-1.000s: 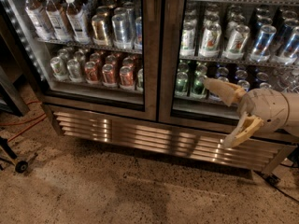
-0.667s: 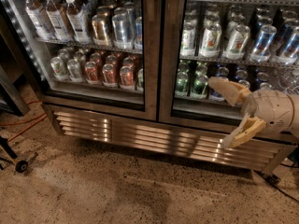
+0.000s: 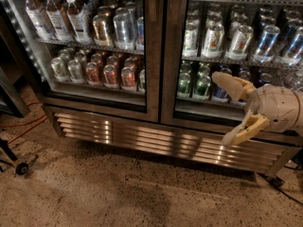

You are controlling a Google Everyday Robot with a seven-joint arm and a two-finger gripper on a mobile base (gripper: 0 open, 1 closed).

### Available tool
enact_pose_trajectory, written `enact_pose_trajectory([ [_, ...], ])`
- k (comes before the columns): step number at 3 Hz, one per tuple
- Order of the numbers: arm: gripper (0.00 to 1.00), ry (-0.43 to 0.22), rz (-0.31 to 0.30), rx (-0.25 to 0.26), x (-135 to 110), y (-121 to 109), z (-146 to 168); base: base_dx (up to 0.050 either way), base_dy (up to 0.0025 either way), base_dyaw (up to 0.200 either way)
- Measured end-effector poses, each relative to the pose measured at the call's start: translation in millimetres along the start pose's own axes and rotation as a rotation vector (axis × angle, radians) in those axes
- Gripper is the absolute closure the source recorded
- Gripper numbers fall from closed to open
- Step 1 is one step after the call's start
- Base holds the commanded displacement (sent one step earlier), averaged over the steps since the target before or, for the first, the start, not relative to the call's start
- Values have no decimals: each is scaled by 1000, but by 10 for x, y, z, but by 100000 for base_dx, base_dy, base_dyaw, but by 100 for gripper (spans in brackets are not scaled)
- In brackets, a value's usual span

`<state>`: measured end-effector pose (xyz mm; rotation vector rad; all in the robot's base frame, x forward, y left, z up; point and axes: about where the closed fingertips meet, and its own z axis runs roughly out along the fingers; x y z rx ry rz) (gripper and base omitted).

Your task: Open left fridge door

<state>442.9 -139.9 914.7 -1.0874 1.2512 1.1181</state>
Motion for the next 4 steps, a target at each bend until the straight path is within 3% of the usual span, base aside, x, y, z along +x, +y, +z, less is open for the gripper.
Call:
enact_pose_trajectory([
  [1,0,-25,-53,-10,-470,76,84,0,0,0],
  [2,0,-23,-55,-22,-482,51,191,0,0,0],
  [3,0,24,-88,-90,-494,155,709,0,0,0],
  [4,0,25,-88,-91,-495,156,717,0,0,0],
])
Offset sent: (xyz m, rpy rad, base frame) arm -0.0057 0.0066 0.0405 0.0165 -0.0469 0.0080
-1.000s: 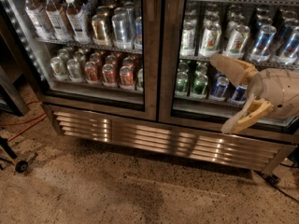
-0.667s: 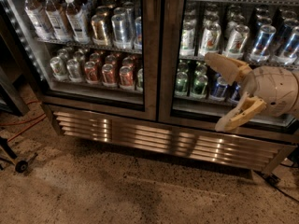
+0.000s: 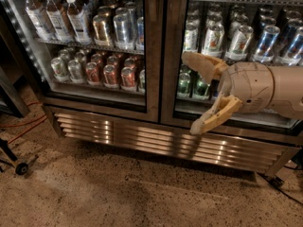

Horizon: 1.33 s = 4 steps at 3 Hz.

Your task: Open left fridge door

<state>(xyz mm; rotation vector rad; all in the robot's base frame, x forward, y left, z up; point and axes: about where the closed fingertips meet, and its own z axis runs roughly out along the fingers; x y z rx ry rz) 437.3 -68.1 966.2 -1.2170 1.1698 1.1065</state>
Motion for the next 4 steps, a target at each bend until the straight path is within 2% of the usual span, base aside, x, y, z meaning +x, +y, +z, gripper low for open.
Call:
enact_pose_trajectory([
  [1,0,79,-2,8,-4,-46,104,0,0,0],
  [2,0,236,-35,28,-29,-73,278,0,0,0],
  [3,0,236,-35,28,-29,-73,279,0,0,0],
  [4,0,121,-8,-22,-59,-40,312,0,0,0],
])
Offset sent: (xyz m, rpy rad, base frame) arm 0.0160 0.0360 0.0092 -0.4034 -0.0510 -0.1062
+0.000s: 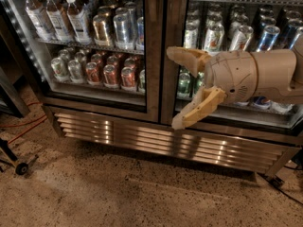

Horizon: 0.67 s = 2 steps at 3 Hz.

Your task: Open left fridge door

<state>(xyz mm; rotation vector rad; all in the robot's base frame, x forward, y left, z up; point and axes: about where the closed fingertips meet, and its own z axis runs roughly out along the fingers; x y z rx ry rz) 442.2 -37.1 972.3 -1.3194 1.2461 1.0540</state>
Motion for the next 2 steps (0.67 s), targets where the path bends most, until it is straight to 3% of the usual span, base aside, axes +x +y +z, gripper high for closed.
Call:
enact_pose_trajectory([
  [1,0,-1,1,1,-3,-4,-1,0,0,0],
  [2,0,7,5,31,-94,-249,1,0,0,0],
])
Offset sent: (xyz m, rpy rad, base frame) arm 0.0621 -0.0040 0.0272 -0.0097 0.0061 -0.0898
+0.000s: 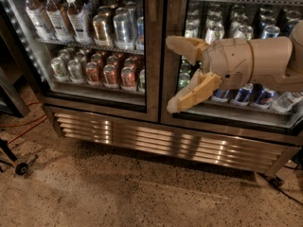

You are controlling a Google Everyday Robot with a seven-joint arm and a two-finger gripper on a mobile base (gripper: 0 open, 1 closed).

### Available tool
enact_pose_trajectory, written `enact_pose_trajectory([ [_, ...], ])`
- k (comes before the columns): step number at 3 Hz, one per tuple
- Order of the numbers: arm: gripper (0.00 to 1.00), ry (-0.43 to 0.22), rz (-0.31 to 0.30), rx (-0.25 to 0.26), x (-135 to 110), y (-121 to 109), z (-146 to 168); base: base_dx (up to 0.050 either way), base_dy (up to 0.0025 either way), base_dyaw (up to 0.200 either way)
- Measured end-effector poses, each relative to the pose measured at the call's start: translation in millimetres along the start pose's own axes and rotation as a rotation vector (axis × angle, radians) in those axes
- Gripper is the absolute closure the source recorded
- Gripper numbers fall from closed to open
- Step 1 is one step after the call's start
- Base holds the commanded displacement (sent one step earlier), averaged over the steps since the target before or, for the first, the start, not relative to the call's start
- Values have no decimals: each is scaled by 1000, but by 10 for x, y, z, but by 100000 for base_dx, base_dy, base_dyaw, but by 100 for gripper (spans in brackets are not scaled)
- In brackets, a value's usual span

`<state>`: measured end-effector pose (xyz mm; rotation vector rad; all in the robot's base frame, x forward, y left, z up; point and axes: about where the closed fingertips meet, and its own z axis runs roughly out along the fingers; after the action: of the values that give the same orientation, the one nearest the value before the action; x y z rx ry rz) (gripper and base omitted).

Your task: Open left fridge door

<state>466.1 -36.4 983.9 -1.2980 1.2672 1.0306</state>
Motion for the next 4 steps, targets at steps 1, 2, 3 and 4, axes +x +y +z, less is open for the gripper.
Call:
enact_pose_trajectory([
  [1,0,26,-3,33,-79,-232,60,0,0,0],
  [2,0,26,-4,32,-88,-239,69,3736,250,13150],
  [3,0,26,-4,32,-88,-239,69,3614,-233,-14153],
  [4,0,26,-4,32,-88,-238,70,4497,178,8034],
])
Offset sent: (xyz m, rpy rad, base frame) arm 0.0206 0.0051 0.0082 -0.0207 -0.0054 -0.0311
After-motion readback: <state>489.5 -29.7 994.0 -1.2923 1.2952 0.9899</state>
